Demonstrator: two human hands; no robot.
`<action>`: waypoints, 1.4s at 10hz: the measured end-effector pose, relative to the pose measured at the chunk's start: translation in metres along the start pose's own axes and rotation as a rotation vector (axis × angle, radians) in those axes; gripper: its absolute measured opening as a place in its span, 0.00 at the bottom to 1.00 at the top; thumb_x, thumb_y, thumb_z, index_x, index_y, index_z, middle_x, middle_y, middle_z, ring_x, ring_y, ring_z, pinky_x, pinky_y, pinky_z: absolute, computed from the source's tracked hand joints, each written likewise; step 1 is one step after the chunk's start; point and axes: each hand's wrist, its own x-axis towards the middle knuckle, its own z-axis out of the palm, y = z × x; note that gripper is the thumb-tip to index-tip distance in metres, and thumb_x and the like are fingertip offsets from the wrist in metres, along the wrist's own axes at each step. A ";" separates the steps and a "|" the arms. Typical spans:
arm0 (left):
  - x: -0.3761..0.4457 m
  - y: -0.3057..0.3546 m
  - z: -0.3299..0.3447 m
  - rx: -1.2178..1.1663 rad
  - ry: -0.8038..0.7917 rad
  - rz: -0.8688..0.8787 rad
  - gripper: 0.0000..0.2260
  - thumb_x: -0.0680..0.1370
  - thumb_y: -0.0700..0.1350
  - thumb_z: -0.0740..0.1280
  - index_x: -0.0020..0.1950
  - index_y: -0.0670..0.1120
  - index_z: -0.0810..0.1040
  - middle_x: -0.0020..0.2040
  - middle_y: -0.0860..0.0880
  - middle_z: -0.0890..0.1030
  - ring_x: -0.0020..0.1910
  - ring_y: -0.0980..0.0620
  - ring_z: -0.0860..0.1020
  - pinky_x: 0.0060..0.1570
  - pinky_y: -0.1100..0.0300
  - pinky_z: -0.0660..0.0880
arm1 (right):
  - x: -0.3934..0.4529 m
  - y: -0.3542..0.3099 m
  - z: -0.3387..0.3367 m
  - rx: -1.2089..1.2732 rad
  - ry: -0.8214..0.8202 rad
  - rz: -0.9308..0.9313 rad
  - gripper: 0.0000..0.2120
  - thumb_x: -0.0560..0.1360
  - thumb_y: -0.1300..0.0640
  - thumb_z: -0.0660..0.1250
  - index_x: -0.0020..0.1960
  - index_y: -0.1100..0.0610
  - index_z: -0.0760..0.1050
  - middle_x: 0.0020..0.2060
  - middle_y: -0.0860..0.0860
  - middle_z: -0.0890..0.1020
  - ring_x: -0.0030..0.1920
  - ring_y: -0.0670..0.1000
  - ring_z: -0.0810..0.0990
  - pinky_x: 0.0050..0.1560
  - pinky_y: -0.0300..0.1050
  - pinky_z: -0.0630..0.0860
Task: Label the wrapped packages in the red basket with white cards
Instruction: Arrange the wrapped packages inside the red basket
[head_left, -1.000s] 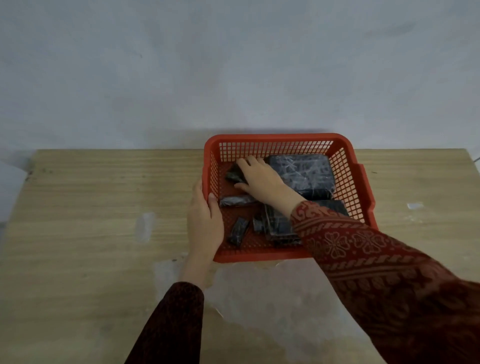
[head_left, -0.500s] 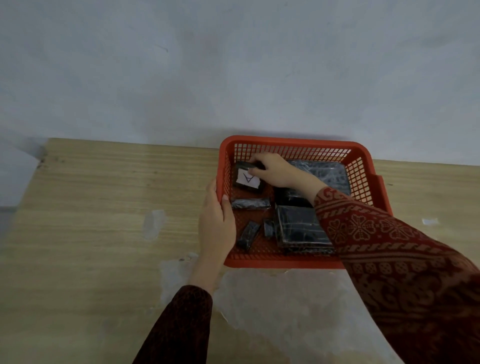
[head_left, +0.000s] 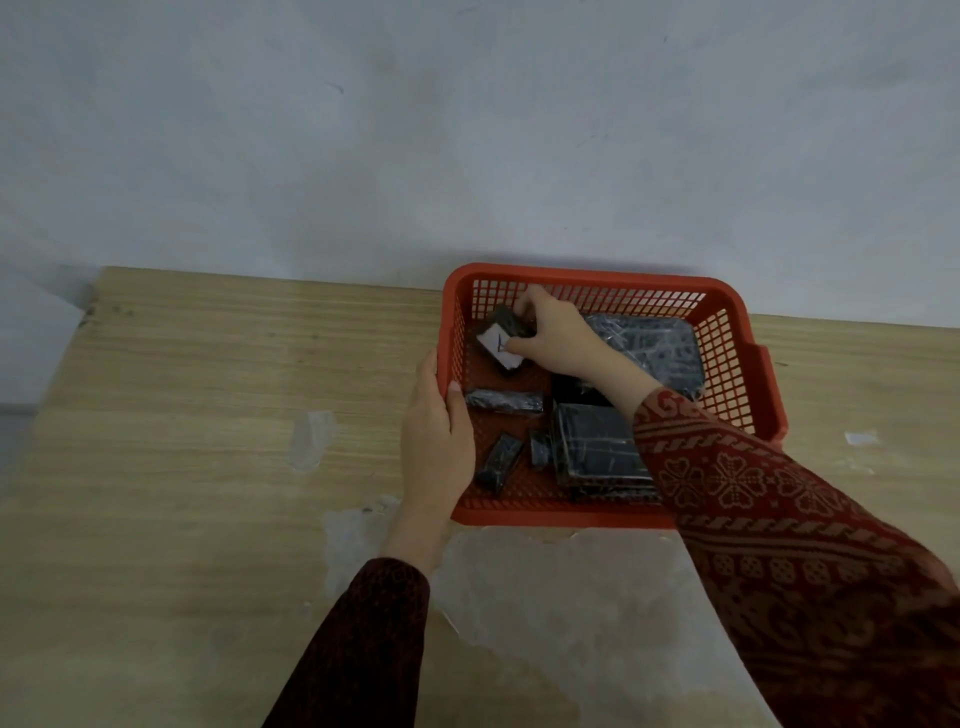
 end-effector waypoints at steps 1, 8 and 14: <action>0.000 -0.001 0.000 0.000 0.000 -0.006 0.19 0.83 0.45 0.54 0.74 0.46 0.61 0.66 0.47 0.74 0.62 0.51 0.74 0.63 0.51 0.72 | -0.005 -0.003 -0.003 0.114 0.052 0.085 0.20 0.72 0.58 0.71 0.58 0.58 0.66 0.41 0.50 0.73 0.37 0.51 0.76 0.30 0.40 0.73; 0.000 -0.001 0.001 -0.021 0.005 0.016 0.19 0.82 0.44 0.54 0.74 0.45 0.62 0.66 0.48 0.75 0.62 0.52 0.74 0.63 0.53 0.72 | -0.009 -0.009 0.017 0.053 0.155 0.090 0.19 0.76 0.61 0.66 0.64 0.63 0.64 0.46 0.59 0.76 0.38 0.55 0.75 0.35 0.46 0.71; 0.002 -0.007 0.002 -0.016 0.001 0.006 0.19 0.82 0.45 0.54 0.74 0.45 0.62 0.67 0.47 0.74 0.64 0.52 0.73 0.64 0.55 0.71 | -0.009 -0.007 0.033 -0.543 0.012 -0.148 0.26 0.78 0.45 0.59 0.70 0.58 0.67 0.65 0.59 0.71 0.67 0.60 0.67 0.64 0.55 0.67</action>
